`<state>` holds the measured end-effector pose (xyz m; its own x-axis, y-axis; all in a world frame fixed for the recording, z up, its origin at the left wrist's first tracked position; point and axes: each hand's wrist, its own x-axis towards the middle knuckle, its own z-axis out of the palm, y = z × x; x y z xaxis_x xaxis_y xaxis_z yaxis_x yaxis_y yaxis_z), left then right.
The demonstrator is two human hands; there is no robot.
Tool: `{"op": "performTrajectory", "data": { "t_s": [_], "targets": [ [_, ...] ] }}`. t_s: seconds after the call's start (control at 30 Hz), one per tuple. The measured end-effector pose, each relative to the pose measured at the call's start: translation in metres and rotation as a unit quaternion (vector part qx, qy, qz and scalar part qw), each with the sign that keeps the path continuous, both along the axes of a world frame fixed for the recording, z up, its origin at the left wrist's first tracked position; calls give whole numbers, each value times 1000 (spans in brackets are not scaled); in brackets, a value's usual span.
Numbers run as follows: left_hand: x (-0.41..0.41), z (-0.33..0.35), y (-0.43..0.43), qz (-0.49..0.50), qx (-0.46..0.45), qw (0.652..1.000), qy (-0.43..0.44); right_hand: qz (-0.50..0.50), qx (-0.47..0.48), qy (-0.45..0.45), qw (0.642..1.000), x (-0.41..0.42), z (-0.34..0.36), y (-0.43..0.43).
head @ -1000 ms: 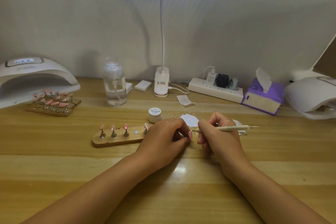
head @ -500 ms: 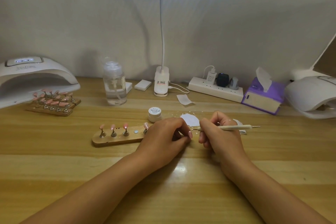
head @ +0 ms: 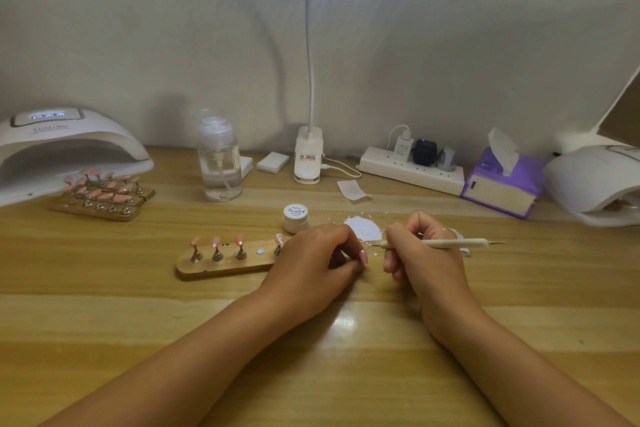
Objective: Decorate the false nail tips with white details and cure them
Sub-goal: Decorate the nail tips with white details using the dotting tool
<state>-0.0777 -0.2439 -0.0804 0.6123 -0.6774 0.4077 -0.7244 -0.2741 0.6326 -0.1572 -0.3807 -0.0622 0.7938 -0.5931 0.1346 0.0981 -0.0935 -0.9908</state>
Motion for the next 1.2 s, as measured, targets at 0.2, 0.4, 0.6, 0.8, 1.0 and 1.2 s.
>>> {"op": "performTrajectory", "data": {
  "t_s": [0.2, 0.4, 0.6, 0.8, 1.0, 1.2],
  "targets": [
    [1, 0, -1, -1, 0, 1000, 12, -13, 103, -41, 994, -3, 3, -6],
    [1, 0, 0, 0, 4, 1000, 13, -5, 39, 3, 999, -1, 1, -4],
    [0, 1, 0, 2, 5, 1000, 11, 2, -20, 32, 999, 1, -2, -2],
    [0, 1, 0, 3, 11, 1000, 6, 12, -25, 34, 999, 0, -2, 0],
    [0, 0, -1, 5, 9, 1000, 7, 10, -43, 46, 998, 0, -2, 0],
    [1, -1, -1, 3, 6, 1000, 4, 1, -27, 36, 999, -1, -1, 0]
  ]
}}
